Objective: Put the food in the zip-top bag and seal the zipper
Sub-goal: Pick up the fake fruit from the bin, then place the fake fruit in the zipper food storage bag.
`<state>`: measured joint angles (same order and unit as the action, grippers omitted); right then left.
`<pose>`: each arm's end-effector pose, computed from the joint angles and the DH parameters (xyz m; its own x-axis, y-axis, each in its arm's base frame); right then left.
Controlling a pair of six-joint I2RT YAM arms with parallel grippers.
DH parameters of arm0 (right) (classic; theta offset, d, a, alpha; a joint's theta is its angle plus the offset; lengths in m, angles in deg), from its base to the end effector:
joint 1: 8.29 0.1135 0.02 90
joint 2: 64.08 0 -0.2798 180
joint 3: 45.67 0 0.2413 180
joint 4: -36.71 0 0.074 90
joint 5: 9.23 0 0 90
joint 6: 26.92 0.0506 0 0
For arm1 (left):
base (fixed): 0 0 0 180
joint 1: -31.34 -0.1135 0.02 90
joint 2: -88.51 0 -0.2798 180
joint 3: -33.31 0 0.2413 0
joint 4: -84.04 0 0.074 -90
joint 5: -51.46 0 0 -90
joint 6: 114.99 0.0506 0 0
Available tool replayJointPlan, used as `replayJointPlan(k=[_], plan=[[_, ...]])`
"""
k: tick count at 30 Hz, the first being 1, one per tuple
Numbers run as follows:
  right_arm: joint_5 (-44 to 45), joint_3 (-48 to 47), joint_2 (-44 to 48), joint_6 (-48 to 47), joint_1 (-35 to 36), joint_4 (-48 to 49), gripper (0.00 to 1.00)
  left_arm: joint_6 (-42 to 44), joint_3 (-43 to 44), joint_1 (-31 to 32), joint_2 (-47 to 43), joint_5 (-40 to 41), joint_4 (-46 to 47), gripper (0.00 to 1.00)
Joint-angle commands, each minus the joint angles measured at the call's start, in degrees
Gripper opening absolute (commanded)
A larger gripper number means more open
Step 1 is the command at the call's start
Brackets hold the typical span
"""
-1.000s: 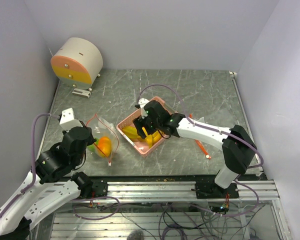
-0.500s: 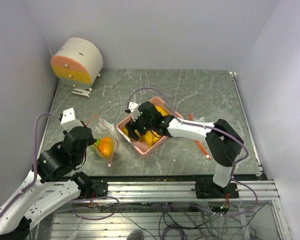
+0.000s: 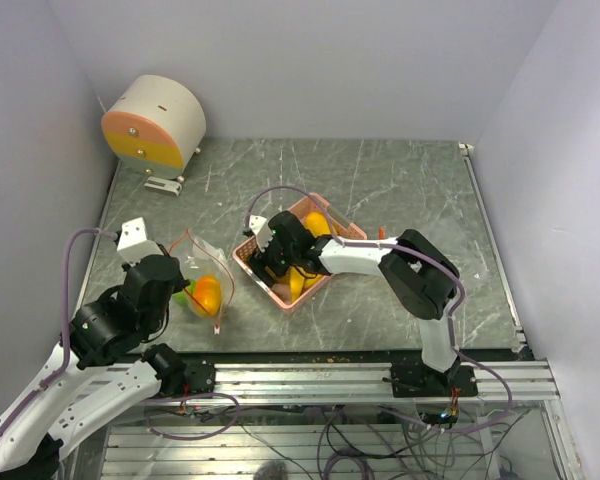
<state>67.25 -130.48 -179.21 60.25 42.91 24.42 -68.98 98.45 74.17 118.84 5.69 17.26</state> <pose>0.2651 0.3486 0.1616 -0.3810 -0.5504 -0.7429 -0.8854 0.4485 0.1217 0.0754 -0.0218 0.3342 -0.3163 -0.3854 -0.8668 -0.2314 0.9175 -0.3235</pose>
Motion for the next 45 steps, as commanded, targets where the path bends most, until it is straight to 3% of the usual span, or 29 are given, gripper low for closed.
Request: replayJointPlan(k=[1, 3, 5, 9, 18, 31, 38, 45], plan=[[-0.68, -1.52, -2.34, -0.52, -0.11, 0.22, 0.66, -0.25, 1.77, -0.28, -0.04, 1.67, -0.11, 0.07], [0.23, -1.07, -1.74, 0.06, -0.1, 0.42, 0.54, -0.47, 1.85, -0.26, 0.23, 1.69, -0.39, 0.07], [1.13, -0.62, -0.94, 0.7, -0.07, 0.55, 0.34, -0.44, 1.78, -0.21, 0.13, 1.58, -0.29, 0.07], [2.95, -0.76, 2.56, 1.53, -0.06, -0.48, 0.23, -0.47, 1.68, -0.2, -0.05, 1.48, -0.11, 0.07], [5.11, 2.36, 15.48, 4.31, -0.73, 0.9, 0.21, -0.81, 1.32, -0.2, 0.12, 1.12, 0.47, 0.07], [-9.57, 9.16, 36.91, 5.58, -0.79, 0.07, 0.23, -0.07, 0.02, -0.27, 8.79, -1.33, 10.1, 0.07], [-18.61, 10.82, 37.25, 9.39, 1.11, 3.99, 0.24, -0.04, -1.32, -0.24, 12.28, -2.6, 15.55, 0.07], [-15.74, 9.55, 30.8, 14.92, 4.64, 9.0, 0.23, -0.02, -1.22, -0.21, 13.2, -3.9, 16.83, 0.07]])
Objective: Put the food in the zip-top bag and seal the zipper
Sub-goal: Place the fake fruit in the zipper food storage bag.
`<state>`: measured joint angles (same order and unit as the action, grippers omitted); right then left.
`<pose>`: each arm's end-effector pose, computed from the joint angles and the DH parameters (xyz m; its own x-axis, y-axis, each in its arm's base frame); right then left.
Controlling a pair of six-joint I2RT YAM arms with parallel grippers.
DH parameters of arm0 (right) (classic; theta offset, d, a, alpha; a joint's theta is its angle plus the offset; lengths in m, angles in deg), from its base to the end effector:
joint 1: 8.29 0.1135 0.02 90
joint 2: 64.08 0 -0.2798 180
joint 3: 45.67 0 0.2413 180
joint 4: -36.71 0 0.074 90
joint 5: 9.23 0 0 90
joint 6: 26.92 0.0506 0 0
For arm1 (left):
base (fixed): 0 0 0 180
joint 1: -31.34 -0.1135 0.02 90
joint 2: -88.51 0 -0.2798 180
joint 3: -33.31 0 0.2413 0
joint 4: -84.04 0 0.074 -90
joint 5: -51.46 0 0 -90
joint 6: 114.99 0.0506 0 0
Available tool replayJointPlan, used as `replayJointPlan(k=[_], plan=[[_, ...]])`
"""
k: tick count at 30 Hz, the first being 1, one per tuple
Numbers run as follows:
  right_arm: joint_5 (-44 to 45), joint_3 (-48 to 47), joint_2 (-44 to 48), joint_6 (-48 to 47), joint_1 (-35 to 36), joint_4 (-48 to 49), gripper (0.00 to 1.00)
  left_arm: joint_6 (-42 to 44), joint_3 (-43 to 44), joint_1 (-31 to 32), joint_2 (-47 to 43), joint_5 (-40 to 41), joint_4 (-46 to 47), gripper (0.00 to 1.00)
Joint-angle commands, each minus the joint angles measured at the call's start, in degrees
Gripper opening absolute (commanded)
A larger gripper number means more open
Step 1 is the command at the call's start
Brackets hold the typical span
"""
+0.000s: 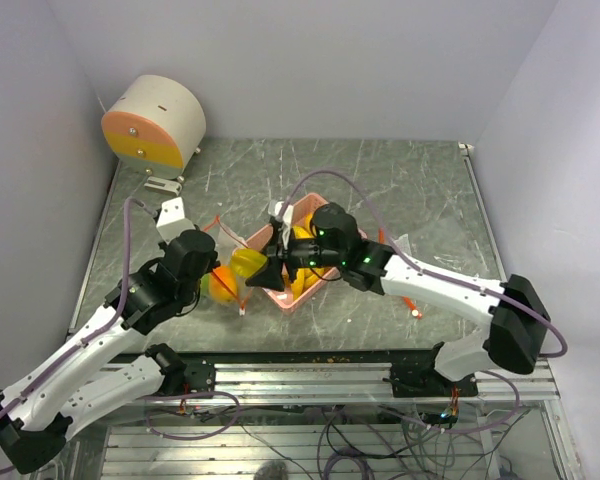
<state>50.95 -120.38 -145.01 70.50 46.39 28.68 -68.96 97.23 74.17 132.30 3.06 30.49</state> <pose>0.1703 0.2838 0.3346 -0.2685 -0.1852 -0.9453 -0.9599 0.1334 0.2465 0.1240 -0.0691 0.3286 -0.3615 -0.3728 -0.8546 -0.2070 0.9258 -0.3163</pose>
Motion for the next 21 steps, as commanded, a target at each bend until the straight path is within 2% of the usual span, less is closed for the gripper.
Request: replayJointPlan(k=[1, 4, 11, 15, 17, 20, 21], plan=[[1.02, -1.39, -4.77, 5.32, 1.47, 4.86, 0.23, -0.14, 0.01, -0.28, -0.47, -1.42, 3.57, 0.07], [3.86, -3.73, -8.45, 6.72, 2.34, 5.01, 0.23, -0.45, -0.44, -0.25, -1.58, -1.89, 3.32, 0.07], [19.24, -10.52, -15.56, 9.18, 2.92, 1.92, 0.25, -0.92, -0.98, -0.28, -4.58, -4.15, 1.98, 0.07], [25.25, -14.95, -18.04, 8.47, 4.32, -0.34, 0.49, -1.29, -1.99, -0.23, -5.57, -5.24, 2.39, 0.07], [26.63, -16.29, -18.56, 7.74, 5.21, -1.25, 0.65, -1.55, -2.68, -0.25, -5.56, -5.26, 2.71, 0.07], [27.89, -16.63, -17.99, 6.86, 6.25, -2.75, 0.97, -1.73, -3.68, -0.26, -5.31, -5.49, 3.68, 0.07], [28.11, -16.48, -17.57, 6.63, 6.42, -3.23, 1.0, -1.74, -3.92, -0.25, -5.13, -5.52, 4.05, 0.07]])
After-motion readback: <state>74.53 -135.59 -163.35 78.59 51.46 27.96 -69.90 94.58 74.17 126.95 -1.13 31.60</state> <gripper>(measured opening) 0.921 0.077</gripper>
